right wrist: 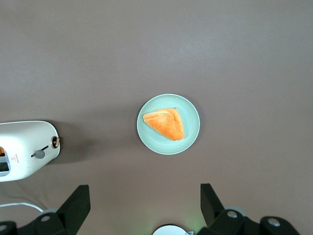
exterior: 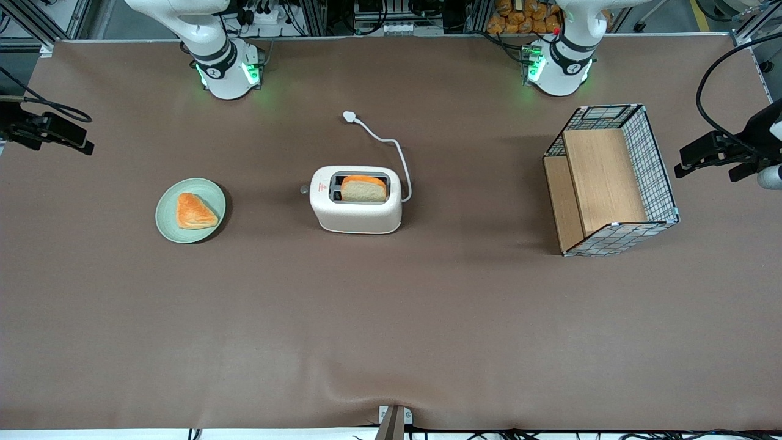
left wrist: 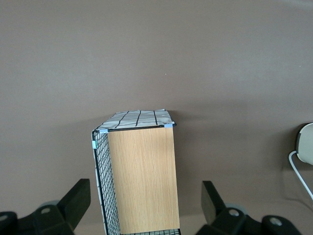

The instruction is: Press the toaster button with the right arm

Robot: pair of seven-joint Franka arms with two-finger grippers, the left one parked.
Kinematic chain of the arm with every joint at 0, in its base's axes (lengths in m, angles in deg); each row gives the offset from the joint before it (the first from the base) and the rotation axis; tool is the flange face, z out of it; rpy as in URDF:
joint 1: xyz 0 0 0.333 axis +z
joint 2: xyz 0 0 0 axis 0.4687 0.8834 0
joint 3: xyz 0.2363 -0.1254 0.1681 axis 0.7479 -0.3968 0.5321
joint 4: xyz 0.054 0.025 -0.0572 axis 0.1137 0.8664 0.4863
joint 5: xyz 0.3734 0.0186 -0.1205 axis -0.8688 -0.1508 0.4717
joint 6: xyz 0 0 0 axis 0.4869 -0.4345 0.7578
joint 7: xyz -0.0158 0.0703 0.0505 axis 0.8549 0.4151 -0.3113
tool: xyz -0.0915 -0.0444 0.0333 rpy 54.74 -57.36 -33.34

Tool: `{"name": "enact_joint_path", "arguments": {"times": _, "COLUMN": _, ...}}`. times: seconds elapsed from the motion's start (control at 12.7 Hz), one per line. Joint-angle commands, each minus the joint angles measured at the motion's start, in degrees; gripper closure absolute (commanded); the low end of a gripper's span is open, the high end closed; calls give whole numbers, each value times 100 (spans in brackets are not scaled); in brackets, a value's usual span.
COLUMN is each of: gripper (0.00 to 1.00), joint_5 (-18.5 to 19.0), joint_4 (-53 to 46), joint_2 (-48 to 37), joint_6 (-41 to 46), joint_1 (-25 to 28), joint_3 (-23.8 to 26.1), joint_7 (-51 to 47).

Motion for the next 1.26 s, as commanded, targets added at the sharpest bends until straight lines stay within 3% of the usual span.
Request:
{"name": "enact_joint_path", "arguments": {"times": 0.0, "gripper": 0, "joint_5": -112, "joint_4": 17, "joint_2": -14, "joint_6": -40, "joint_1": -33, "joint_3": -3, "joint_7": 73}}
{"name": "enact_joint_path", "arguments": {"times": 0.55, "gripper": 0, "joint_5": -120, "joint_4": -36, "joint_2": 39, "joint_6": -49, "joint_1": 37, "joint_3": 15, "joint_7": 90}}
{"name": "enact_joint_path", "arguments": {"times": 1.03, "gripper": 0, "joint_5": -173, "joint_4": 43, "joint_2": 311, "joint_6": 21, "joint_1": 433, "joint_3": 41, "joint_7": 424}}
{"name": "enact_joint_path", "arguments": {"times": 1.18, "gripper": 0, "joint_5": -960, "joint_4": 323, "joint_2": 451, "joint_6": -40, "joint_1": 415, "joint_3": 32, "joint_7": 424}}
